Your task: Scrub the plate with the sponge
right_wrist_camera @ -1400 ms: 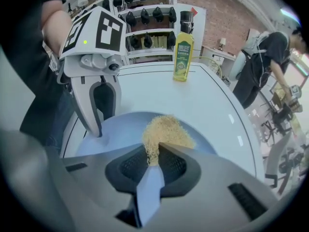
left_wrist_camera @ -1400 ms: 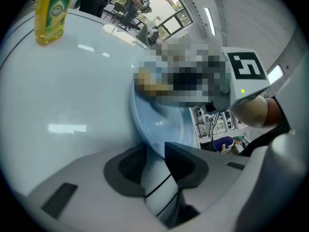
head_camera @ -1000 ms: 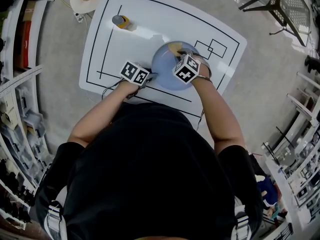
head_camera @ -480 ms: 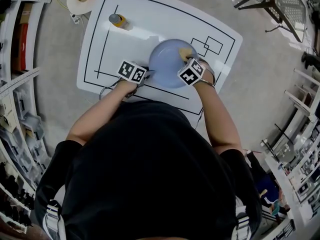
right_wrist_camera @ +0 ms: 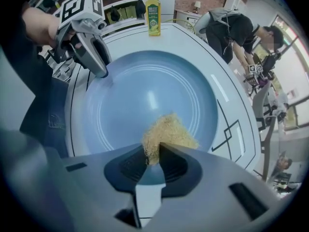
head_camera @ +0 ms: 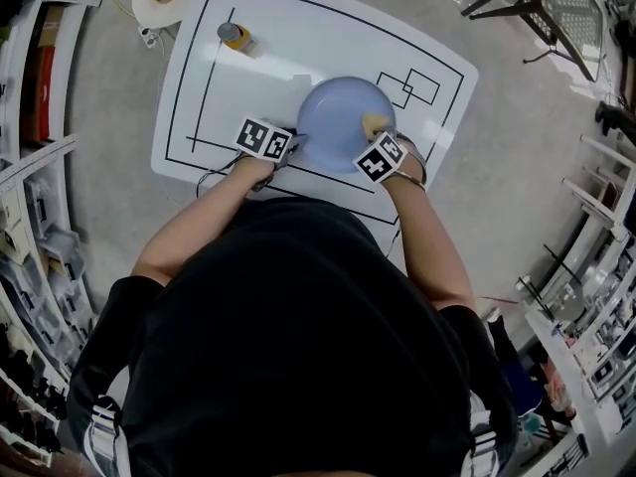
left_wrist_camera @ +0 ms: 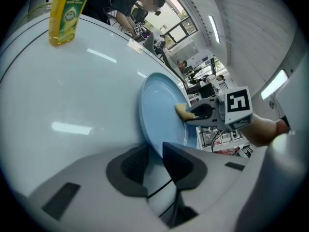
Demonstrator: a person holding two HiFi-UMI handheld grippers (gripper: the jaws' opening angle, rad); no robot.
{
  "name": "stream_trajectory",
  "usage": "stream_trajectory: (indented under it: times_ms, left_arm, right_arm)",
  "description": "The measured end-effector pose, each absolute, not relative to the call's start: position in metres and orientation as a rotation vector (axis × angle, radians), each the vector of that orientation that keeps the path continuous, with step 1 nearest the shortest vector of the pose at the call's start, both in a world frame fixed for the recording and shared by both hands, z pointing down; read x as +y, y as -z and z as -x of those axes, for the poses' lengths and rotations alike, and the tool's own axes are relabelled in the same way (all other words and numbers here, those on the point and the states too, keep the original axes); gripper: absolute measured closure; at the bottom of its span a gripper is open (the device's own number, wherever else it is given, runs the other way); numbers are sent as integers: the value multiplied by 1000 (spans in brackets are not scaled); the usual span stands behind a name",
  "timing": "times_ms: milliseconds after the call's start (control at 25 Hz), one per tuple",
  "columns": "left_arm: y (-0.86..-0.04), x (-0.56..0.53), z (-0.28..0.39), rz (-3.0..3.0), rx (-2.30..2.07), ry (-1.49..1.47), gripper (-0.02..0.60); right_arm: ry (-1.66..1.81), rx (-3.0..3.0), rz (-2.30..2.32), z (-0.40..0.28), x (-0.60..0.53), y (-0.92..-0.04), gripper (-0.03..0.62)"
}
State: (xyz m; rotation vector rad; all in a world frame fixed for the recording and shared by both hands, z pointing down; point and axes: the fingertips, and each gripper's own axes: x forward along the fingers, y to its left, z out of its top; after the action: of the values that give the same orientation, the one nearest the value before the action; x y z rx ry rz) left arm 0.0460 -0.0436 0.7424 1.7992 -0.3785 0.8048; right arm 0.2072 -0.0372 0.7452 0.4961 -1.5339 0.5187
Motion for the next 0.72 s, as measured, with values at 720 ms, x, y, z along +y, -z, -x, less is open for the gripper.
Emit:
stream_trajectory:
  times_ms: [720]
  left_arm:
    - [-740,-48,-42,-1808,-465,-773,503]
  right_arm:
    - [-660,-1551,-381,-168,32,-743,525]
